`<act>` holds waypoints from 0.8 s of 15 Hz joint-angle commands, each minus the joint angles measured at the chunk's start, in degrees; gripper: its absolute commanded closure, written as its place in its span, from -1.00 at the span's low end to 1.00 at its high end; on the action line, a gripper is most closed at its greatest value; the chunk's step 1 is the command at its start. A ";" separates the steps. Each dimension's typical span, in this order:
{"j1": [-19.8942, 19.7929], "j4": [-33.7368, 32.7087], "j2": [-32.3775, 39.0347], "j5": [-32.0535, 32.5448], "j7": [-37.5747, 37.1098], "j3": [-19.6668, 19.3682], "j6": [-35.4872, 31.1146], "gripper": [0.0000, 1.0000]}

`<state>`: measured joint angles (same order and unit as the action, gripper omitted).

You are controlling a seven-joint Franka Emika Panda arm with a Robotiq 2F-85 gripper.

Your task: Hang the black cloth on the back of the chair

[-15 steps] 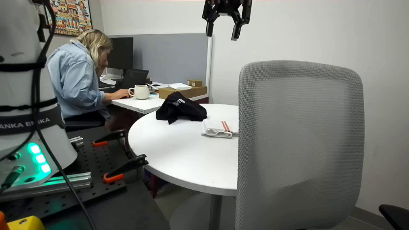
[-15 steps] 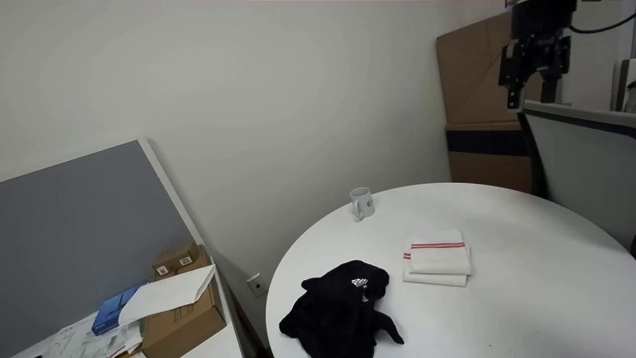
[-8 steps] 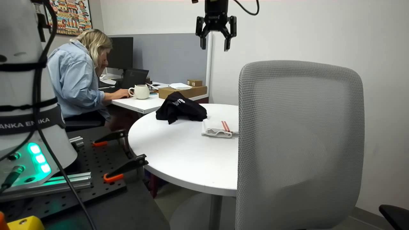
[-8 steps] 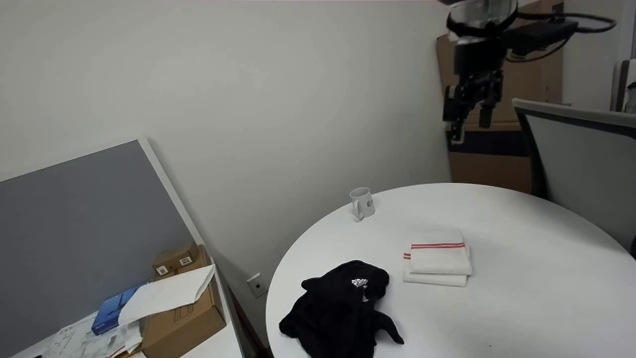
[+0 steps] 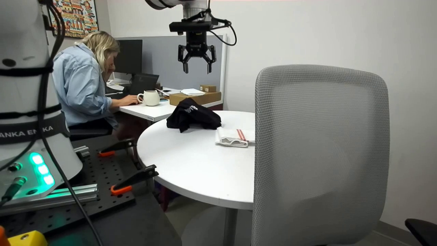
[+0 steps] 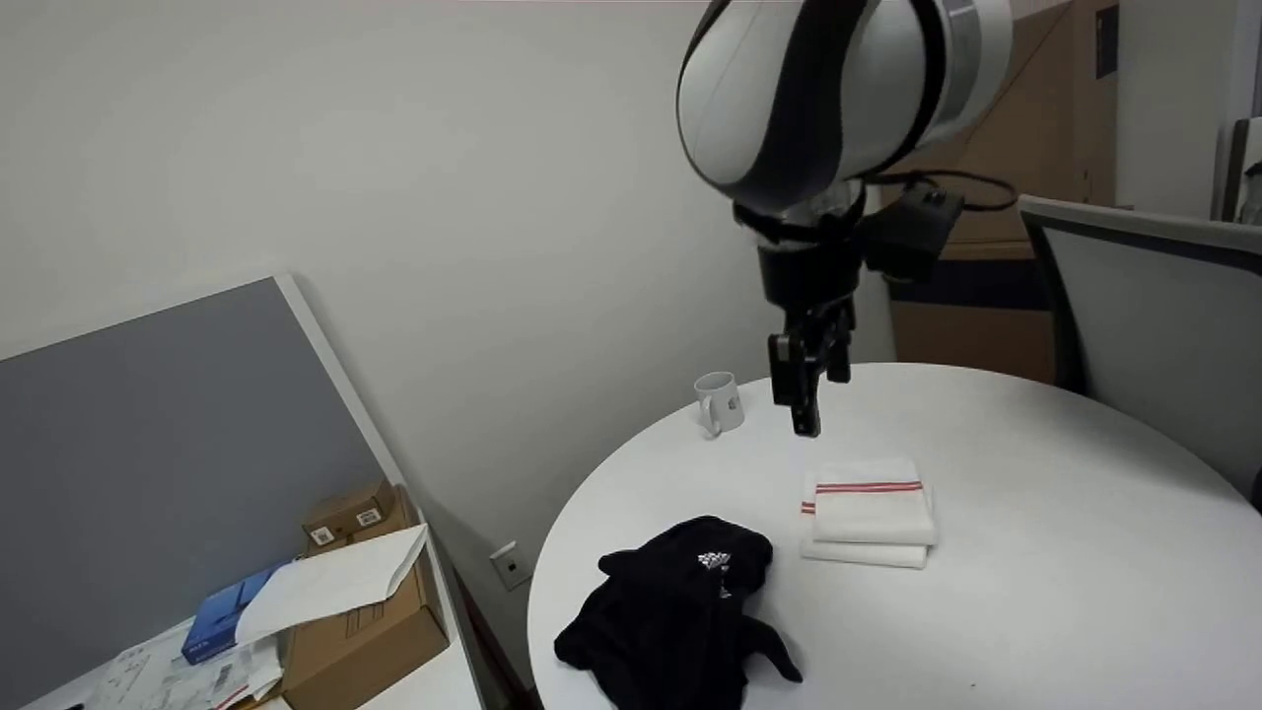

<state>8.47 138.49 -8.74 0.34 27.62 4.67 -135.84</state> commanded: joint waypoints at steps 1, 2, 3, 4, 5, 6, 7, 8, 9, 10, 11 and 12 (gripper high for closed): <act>3.04 3.09 1.82 5.66 -0.10 4.07 -6.45 -1.00; 3.67 3.46 2.36 7.56 0.22 5.05 -7.46 -1.00; 4.19 3.89 3.32 9.97 0.08 6.04 -8.79 -1.00; 4.57 3.98 3.95 11.67 0.05 6.70 -9.62 -1.00; 4.82 4.02 4.90 13.37 -0.13 7.27 -10.64 -1.00; 4.94 3.89 6.11 15.60 -0.30 7.78 -11.72 -1.00; 5.05 3.57 6.96 17.43 0.05 8.11 -12.29 -1.00; 5.19 2.81 8.32 18.96 1.26 8.38 -12.34 -1.00; 5.31 2.19 9.47 19.83 2.46 8.55 -12.36 -1.00; 5.55 1.10 10.98 19.18 5.13 8.75 -11.53 -1.00; 5.75 0.20 12.37 17.27 8.39 9.02 -10.75 -1.00; 5.84 -0.74 13.59 15.09 12.08 9.48 -9.96 -1.00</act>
<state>13.88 141.45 0.35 18.32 31.63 13.47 -147.07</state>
